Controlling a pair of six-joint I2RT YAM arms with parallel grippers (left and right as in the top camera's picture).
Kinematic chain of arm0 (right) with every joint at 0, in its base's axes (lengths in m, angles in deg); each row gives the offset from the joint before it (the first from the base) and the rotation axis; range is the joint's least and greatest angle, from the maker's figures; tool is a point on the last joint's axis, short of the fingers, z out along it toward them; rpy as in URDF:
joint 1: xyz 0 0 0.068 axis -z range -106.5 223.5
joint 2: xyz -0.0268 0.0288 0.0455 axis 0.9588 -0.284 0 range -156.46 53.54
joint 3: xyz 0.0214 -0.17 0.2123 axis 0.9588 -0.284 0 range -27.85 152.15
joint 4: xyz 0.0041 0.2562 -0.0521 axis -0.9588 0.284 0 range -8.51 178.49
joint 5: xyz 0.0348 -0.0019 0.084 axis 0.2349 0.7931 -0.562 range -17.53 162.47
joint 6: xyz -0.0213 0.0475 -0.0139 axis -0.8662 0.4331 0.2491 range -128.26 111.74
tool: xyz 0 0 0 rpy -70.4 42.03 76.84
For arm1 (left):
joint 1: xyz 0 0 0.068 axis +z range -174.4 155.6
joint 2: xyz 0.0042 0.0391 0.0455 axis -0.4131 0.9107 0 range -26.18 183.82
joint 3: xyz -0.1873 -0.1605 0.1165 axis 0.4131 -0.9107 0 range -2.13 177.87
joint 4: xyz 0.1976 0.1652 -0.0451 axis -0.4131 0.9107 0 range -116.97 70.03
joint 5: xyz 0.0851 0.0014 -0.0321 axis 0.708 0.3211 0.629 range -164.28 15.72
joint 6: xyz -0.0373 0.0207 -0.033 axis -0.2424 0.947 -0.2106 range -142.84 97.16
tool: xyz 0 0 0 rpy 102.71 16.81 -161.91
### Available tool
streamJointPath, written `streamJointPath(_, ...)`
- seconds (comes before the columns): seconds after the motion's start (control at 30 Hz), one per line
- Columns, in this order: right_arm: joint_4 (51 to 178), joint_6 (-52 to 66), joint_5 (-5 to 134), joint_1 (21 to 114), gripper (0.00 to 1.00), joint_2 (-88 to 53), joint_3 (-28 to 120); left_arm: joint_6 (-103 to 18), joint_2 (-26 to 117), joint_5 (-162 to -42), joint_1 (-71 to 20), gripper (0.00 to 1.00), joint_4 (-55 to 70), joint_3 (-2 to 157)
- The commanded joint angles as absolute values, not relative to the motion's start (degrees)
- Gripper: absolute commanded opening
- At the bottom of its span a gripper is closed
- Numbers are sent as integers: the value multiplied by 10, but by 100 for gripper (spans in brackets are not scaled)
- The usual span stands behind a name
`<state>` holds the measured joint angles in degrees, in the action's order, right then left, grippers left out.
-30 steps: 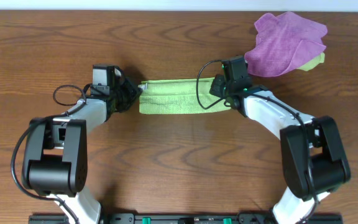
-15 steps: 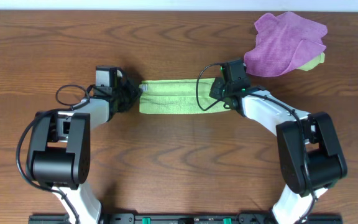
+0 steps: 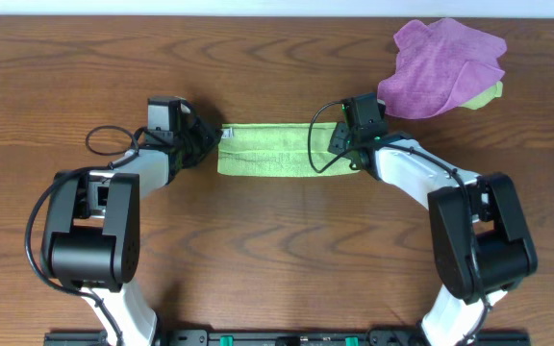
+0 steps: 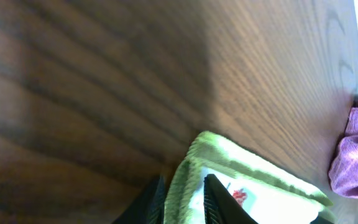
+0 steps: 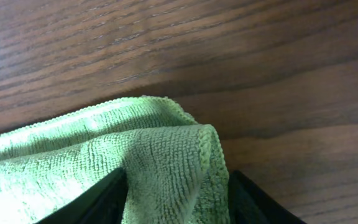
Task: Fold the cloth
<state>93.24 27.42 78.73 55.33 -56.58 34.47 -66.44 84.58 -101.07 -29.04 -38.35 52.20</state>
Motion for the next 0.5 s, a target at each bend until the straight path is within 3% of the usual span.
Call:
streamJointPath(0.0,933,274,798,558,58,-551,355,-639,847,-1015,-288,30,-383,540)
streamJointPath(0.2,951,275,809,558,66,-517,355,-613,821,-1014,-275,47,-357,540)
streamJointPath(0.47,1026,296,821,558,70,-462,355,-591,765,-1013,-241,51,-279,540)
